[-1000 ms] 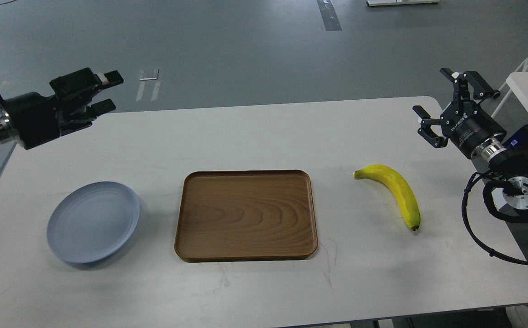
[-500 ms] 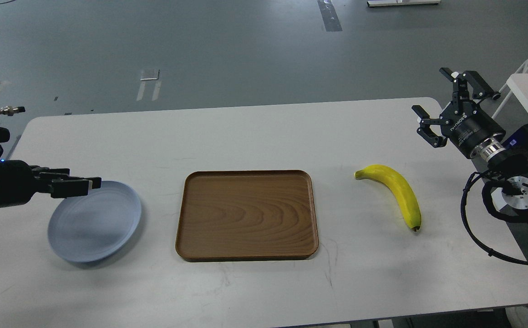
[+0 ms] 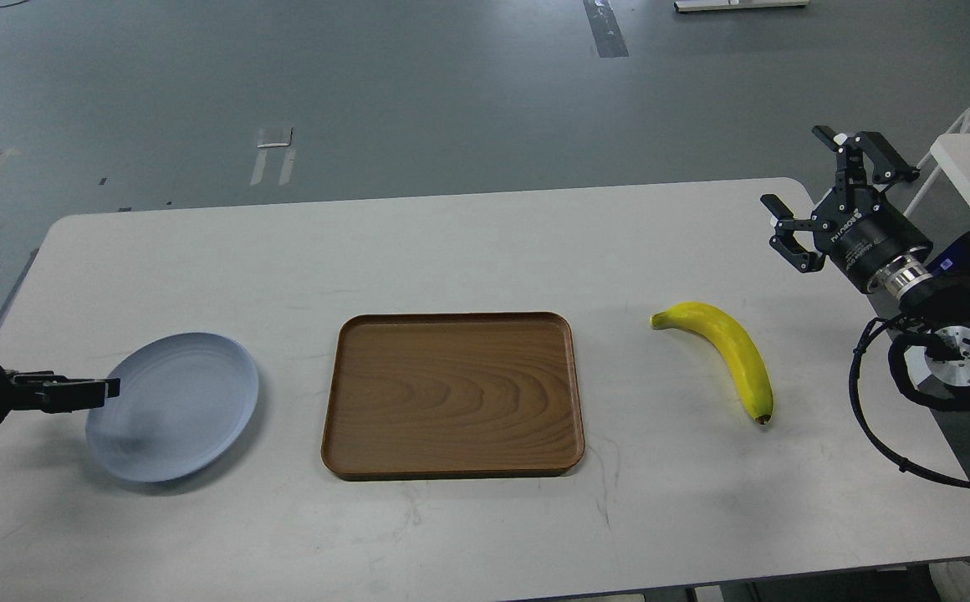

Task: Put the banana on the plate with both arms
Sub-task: 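Grasp the plate rim with the left gripper and lift it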

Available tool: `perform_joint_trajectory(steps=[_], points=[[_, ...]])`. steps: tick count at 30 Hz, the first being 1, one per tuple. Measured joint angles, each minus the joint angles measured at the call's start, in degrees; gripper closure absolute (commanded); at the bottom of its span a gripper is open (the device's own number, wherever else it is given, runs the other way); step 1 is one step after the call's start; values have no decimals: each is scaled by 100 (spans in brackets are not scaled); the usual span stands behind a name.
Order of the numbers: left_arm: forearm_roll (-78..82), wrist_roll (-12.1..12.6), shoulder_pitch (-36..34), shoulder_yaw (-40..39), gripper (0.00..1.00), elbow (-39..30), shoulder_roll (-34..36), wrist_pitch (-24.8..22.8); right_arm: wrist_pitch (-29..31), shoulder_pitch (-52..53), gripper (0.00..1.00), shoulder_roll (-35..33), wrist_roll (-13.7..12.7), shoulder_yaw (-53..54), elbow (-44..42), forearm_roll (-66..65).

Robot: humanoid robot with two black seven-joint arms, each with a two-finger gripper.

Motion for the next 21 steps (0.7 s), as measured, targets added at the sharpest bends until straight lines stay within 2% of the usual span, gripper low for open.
perform_joint_trajectory(steps=[5,8,10,11,14,16,17,19,21], points=[[-194,0,104,1,7,26,-77,1,0,-7,0,-11,0,0,0,0],[-215,0,109,1,21,27,-125,2,0,-7,0,-13,0,0,0,6],[-270,0,110,1,34,31,-160,2,0,-7,0,-13,0,0,1,6],[-320,0,113,1,34,33,-179,2,0,-8,0,-13,0,0,1,6],[-487,0,157,1,47,35,-205,2,0,-9,0,-13,0,0,1,3],[-534,0,193,1,61,36,-208,1,0,-10,0,-13,0,-1,0,2],[-542,0,203,1,61,36,-209,1,0,-11,0,-13,0,-1,0,1],[-545,0,217,1,89,36,-210,0,0,-11,0,-13,0,-1,1,0],[-546,0,227,0,100,41,-210,-1,0,-11,0,-13,0,-2,1,0]])
